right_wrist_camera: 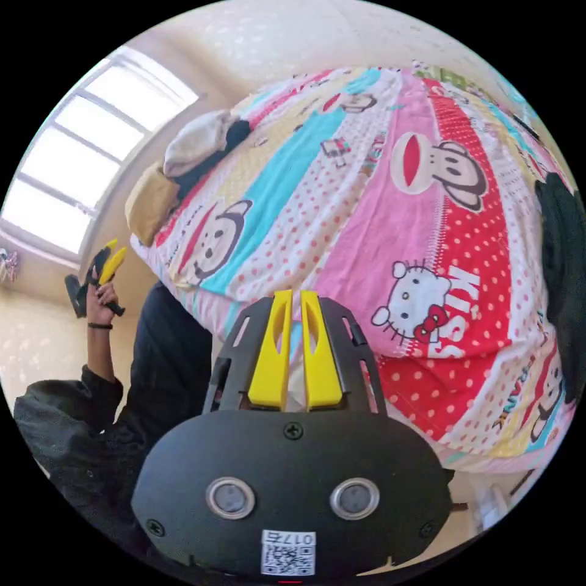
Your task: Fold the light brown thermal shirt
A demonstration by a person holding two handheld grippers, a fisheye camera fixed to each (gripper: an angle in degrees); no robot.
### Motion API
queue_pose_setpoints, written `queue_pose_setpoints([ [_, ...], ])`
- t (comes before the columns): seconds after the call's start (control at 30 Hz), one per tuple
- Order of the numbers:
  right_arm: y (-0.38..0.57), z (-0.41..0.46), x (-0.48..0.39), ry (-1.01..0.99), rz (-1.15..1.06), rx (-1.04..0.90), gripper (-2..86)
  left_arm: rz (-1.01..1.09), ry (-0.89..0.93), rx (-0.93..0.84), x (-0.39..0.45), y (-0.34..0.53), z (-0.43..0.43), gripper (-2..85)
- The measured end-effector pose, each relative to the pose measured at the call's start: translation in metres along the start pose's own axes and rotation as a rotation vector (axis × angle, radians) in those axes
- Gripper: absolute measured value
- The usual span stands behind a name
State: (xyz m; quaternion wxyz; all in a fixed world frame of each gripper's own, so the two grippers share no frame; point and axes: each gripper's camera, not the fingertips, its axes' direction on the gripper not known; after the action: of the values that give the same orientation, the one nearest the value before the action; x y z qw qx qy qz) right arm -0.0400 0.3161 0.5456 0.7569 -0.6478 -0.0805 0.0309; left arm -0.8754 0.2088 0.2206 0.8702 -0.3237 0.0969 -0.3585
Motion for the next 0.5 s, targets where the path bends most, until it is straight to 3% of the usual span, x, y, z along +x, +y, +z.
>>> queue_pose_setpoints([
  [0.03,-0.002,0.007,-0.01,0.055,-0.065,0.057,3.5,-0.057,-0.123,0.105,-0.019,-0.007,-0.004,17.6],
  [0.1,-0.002,0.01,-0.01,0.028,-0.084,0.065,2.9,-0.138,-0.159,0.184,-0.049,-0.015,0.004,18.2],
  [0.17,0.008,0.014,0.002,-0.072,-0.033,0.133,2.4,-0.208,-0.009,0.088,-0.078,-0.028,0.035,17.3],
  [0.2,0.012,0.015,0.004,-0.09,-0.029,0.16,2.3,-0.235,0.159,-0.023,-0.089,-0.035,0.063,14.8],
  [0.23,0.022,0.017,0.006,-0.119,-0.02,0.217,2.1,-0.283,0.266,-0.027,-0.093,-0.034,0.078,12.6],
  [0.33,0.059,0.019,-0.007,-0.112,0.015,0.412,1.9,-0.399,0.328,0.081,-0.072,-0.009,0.083,4.9],
  [0.5,0.125,0.02,-0.043,-0.046,-0.019,0.606,1.2,-0.158,0.717,0.05,0.075,0.028,0.085,1.6],
])
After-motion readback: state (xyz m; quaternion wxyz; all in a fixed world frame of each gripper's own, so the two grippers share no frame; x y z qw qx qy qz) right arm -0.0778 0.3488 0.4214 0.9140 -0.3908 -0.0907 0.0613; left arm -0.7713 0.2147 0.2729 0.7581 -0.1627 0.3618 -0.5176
